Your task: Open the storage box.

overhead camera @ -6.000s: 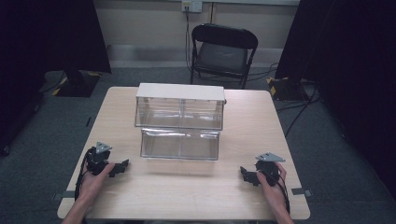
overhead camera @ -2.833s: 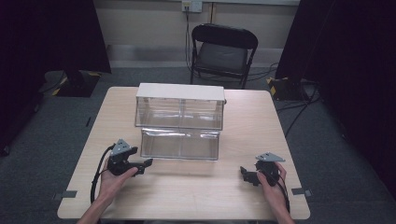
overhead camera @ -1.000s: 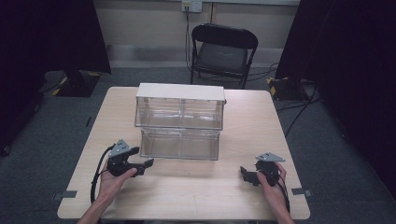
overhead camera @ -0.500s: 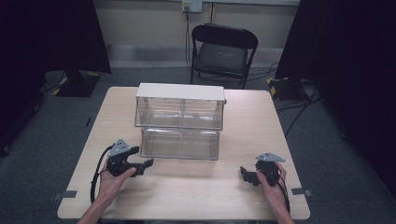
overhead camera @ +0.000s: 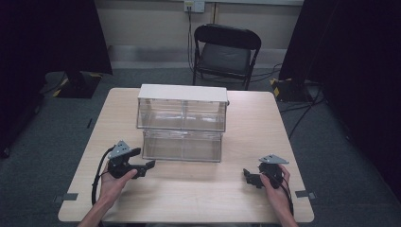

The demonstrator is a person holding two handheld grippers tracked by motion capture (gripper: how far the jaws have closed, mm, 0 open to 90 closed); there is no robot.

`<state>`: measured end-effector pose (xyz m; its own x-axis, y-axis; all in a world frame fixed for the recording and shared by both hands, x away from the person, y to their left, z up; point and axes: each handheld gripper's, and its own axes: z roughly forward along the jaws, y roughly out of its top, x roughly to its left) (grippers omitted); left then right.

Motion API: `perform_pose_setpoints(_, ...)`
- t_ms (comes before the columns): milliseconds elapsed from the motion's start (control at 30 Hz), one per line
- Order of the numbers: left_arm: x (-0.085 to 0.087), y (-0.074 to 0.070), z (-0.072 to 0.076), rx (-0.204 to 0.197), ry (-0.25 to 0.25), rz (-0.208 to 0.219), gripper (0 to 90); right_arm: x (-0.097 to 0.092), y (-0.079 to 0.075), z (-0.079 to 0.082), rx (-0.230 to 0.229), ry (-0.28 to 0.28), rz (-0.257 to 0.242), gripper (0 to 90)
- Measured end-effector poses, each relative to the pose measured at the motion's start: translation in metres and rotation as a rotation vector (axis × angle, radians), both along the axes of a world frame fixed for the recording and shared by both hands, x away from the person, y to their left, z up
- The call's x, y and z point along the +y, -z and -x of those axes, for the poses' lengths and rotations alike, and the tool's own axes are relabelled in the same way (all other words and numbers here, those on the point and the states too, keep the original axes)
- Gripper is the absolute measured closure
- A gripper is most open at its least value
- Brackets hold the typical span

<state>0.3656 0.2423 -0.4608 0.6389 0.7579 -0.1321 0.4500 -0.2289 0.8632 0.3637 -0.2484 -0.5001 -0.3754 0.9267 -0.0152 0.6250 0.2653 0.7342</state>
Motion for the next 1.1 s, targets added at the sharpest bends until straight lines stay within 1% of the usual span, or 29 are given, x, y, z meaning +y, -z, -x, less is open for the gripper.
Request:
perform_pose_setpoints(300,-0.0002,-0.0002,-0.0012,0.002,-0.003,0.004,16.0,-0.0001,0.0,0.0,0.0,-0.002,0.0,12.5)
perform_pose_setpoints(367,-0.0001,-0.0012,-0.0019,0.001,-0.003,-0.01,16.0,-0.0001,0.0,0.0,0.0,-0.002,0.0,12.5)
perform_pose_setpoints(433,-0.0004,-0.0023,-0.0023,0.004,0.0,-0.01,15.8,-0.0001,0.0,0.0,0.0,-0.002,0.0,12.5)
perform_pose_setpoints(467,-0.0002,-0.0039,-0.0021,-0.001,-0.002,-0.014,15.7,-0.0001,0.0,0.0,0.0,-0.002,0.0,12.5)
perform_pose_setpoints(500,-0.0001,-0.0058,-0.002,-0.018,-0.01,0.001,15.6,-0.0001,0.0,0.0,0.0,-0.002,0.0,12.5)
perform_pose_setpoints(567,-0.0006,-0.0075,-0.0025,-0.022,-0.01,0.006,15.7,-0.0001,0.0,0.0,0.0,-0.002,0.0,12.5)
perform_pose_setpoints(733,-0.0008,-0.0086,-0.003,-0.017,-0.007,0.004,15.6,-0.0001,0.0,0.0,0.0,-0.002,0.0,12.5)
perform_pose_setpoints(800,-0.0009,-0.0082,-0.0035,-0.022,-0.006,-0.005,15.6,-0.0001,0.0,0.0,0.0,-0.002,0.0,12.5)
perform_pose_setpoints(1100,-0.0019,-0.0059,-0.0041,-0.006,-0.01,-0.013,15.6,-0.0001,0.0,0.0,0.0,-0.002,0.0,12.5)
